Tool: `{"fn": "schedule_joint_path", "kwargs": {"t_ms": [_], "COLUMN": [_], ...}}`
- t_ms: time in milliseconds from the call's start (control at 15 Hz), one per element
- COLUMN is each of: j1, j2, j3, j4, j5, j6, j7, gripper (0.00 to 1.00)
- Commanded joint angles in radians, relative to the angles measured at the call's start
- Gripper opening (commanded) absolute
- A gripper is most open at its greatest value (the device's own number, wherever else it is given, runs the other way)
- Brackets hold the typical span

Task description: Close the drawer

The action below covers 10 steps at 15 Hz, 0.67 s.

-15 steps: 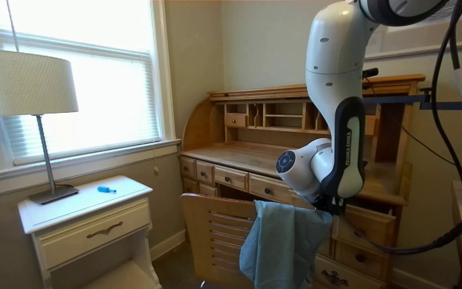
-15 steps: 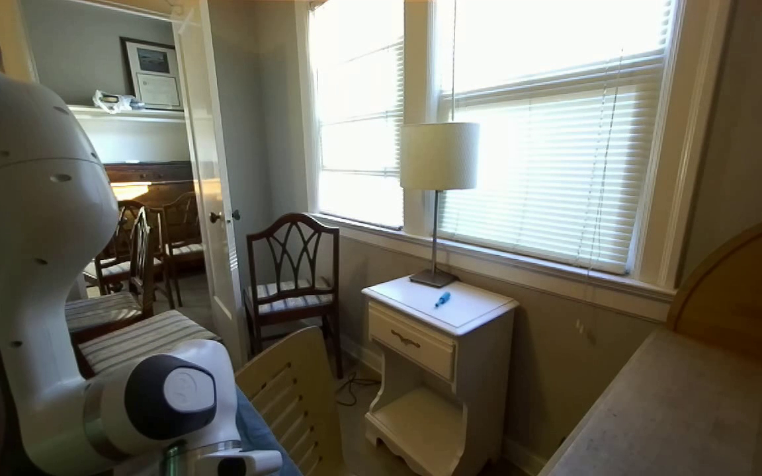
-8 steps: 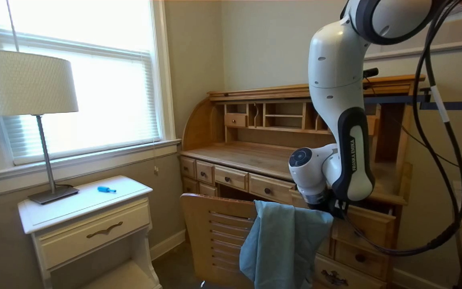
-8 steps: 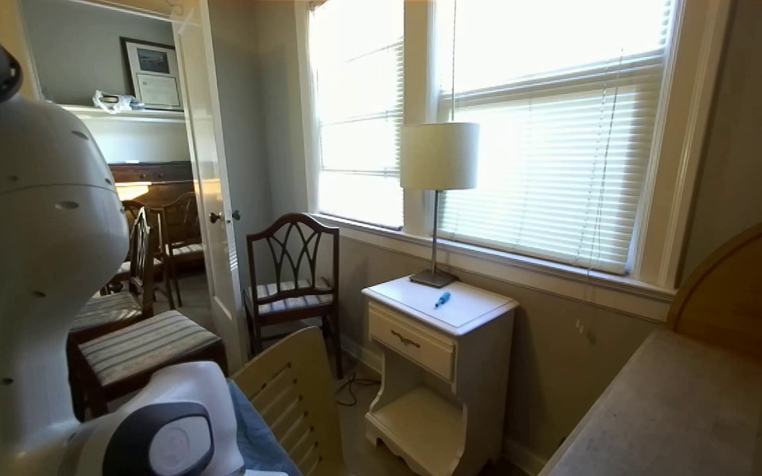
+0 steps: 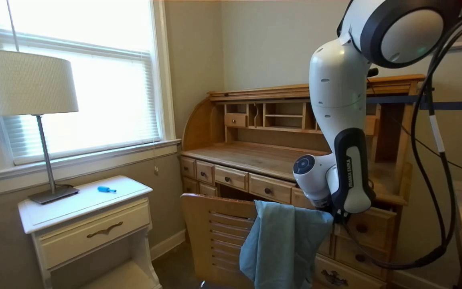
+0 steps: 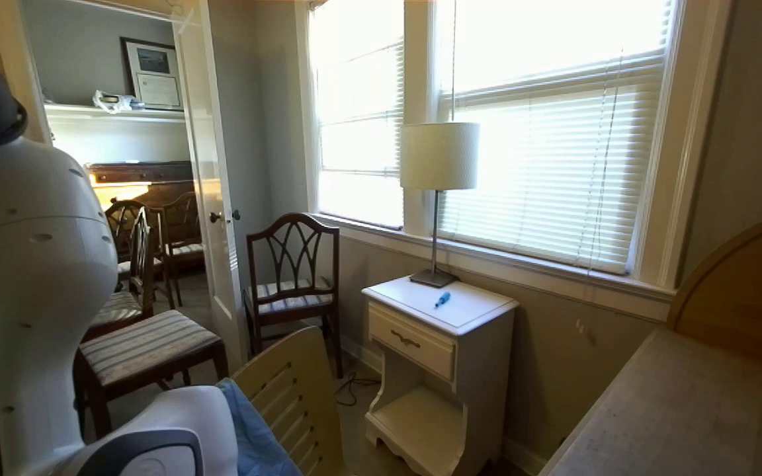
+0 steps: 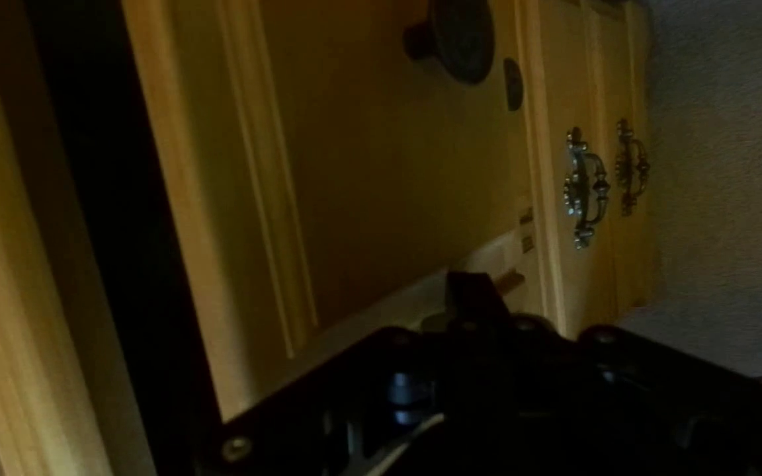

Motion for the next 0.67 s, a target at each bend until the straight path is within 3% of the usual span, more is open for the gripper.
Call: {"fn": "schedule_joint_path", "kwargs": {"t_ms": [0,333,600], "j1": [0.111,0.196,0.206], "j2": [0.085,0.160,0.198], "j3": [-0.059,-0.089,-0.100], "j4": [0.000,0.073,0.122], "j5": [0.109,0.134,0.101], "j6": [-0.092,-0.262,-0.379], "j7": [0.085,0.229,0.338], "gripper": [0.00,0.00,0.00]}}
